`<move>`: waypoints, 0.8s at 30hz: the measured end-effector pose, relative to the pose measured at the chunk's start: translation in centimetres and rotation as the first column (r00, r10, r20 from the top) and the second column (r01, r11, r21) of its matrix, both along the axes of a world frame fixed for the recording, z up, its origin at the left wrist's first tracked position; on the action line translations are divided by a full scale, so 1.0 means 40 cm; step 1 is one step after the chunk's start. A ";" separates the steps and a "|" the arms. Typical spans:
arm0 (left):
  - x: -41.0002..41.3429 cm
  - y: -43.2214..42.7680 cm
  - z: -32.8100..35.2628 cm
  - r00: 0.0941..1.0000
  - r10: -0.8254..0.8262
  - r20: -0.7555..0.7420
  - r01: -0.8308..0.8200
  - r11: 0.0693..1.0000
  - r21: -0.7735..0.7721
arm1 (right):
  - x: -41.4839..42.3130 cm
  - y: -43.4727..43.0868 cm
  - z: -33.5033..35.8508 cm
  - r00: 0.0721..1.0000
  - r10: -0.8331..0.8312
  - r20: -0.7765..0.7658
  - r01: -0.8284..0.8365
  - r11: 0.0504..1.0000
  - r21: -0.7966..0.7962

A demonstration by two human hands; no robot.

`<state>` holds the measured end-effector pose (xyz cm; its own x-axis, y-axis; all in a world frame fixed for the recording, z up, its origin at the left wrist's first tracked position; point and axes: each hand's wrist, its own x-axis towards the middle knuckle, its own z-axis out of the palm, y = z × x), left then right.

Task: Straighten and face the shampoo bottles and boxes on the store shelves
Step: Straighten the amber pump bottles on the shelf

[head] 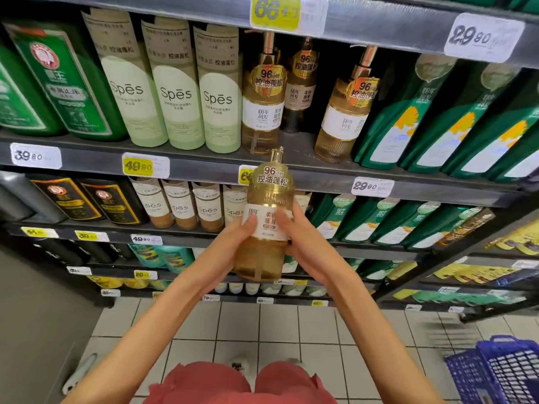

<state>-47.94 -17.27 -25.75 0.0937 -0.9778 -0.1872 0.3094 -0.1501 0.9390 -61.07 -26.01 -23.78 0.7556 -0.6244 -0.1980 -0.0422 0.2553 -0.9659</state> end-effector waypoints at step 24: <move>0.009 0.016 0.044 0.970 0.013 0.243 -0.012 1.000 -0.004 | -0.049 -0.009 0.047 0.984 -0.016 -0.180 -0.013 0.987 -0.159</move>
<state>-47.60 -16.62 -24.01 0.1486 -0.9767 -0.1548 0.0738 -0.1452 0.9867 -63.03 -26.36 -21.89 0.7158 -0.6597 -0.2288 -0.2192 0.0988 -0.9707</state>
